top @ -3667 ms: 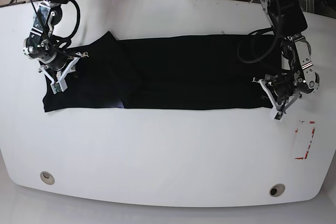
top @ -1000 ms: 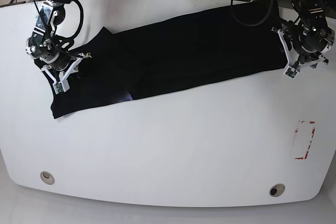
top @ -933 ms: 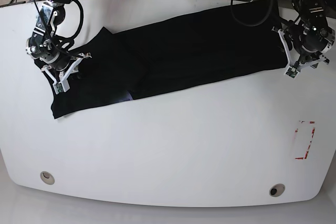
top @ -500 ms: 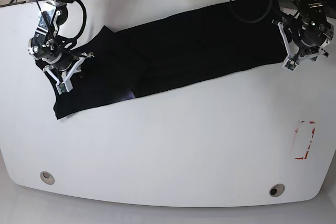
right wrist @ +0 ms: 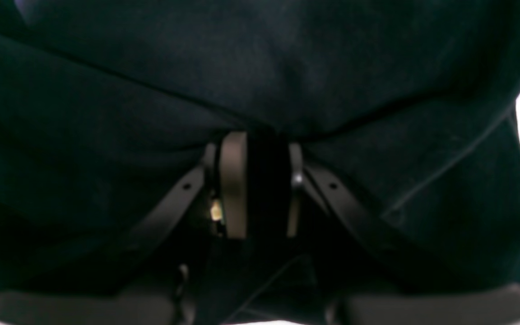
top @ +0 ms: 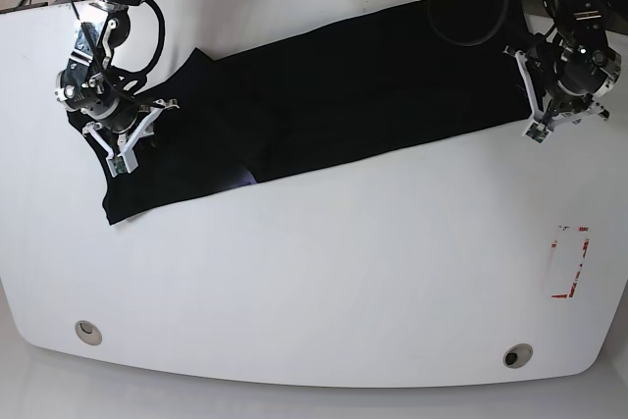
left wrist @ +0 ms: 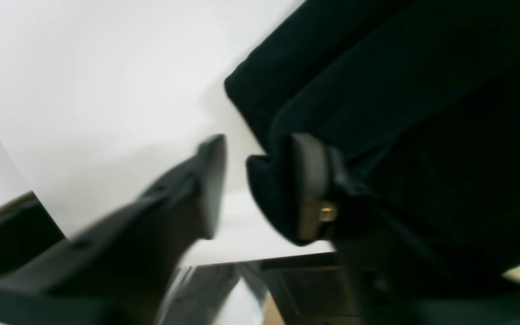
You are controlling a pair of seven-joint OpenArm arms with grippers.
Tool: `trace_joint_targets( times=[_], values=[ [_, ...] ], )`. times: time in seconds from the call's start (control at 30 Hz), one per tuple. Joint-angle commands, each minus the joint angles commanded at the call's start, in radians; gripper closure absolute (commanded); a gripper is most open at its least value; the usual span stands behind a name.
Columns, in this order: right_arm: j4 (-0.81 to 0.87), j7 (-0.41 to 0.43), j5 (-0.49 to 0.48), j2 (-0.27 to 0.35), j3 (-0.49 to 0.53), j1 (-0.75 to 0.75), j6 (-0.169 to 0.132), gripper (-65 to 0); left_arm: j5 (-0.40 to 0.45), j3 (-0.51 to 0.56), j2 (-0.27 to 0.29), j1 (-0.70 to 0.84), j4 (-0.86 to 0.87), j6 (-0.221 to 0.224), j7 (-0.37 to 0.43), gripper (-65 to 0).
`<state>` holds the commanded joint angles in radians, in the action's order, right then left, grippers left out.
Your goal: Layout the t-shirt on the table in an organized manner, then fold the t-shirt properly
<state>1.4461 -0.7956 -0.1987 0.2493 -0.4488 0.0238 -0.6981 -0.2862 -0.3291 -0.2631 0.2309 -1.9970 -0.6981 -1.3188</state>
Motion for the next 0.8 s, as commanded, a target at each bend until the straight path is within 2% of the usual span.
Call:
trace_joint_targets(
  times=[0.1, 0.13, 0.27, 0.3, 0.47, 0.63, 0.8],
  values=[
    [0.000, 0.000, 0.000, 0.000, 0.000, 0.000, 0.000, -11.6, -0.083, 0.002, -0.025, -0.002, 0.003, 0.000, -0.029, -39.3],
    [-0.002, 0.000, 0.000, 0.000, 0.000, 0.000, 0.000, -11.6, -0.137, 0.003, -0.041, -0.002, 0.003, 0.000, -0.040, -39.3],
    [0.000, -0.011, 0.000, 0.000, 0.000, -0.002, 0.000, -11.6, -0.262, 0.002, -0.069, 0.000, 0.005, 0.000, -0.049, -39.3],
    [0.002, -0.012, 0.002, 0.000, 0.000, -0.002, 0.000, -11.6, -0.310, 0.000, -0.087, 0.003, 0.005, 0.000, -0.049, -39.3],
    [0.002, -0.012, 0.002, 0.000, 0.000, -0.002, 0.000, -11.6, -0.443, -0.002, -0.149, 0.011, 0.006, 0.000, -0.049, -39.3],
    [0.002, -0.012, 0.002, 0.000, 0.002, -0.003, 0.000, -11.6, -0.499, -0.025, -0.195, 0.032, 0.006, 0.000, -0.049, -39.2],
    [0.002, -0.012, -0.005, 0.000, 0.002, -0.003, 0.000, -11.6, -0.497, -0.146, -0.160, 0.029, 0.051, 0.000, -0.046, -39.2]
  ],
)
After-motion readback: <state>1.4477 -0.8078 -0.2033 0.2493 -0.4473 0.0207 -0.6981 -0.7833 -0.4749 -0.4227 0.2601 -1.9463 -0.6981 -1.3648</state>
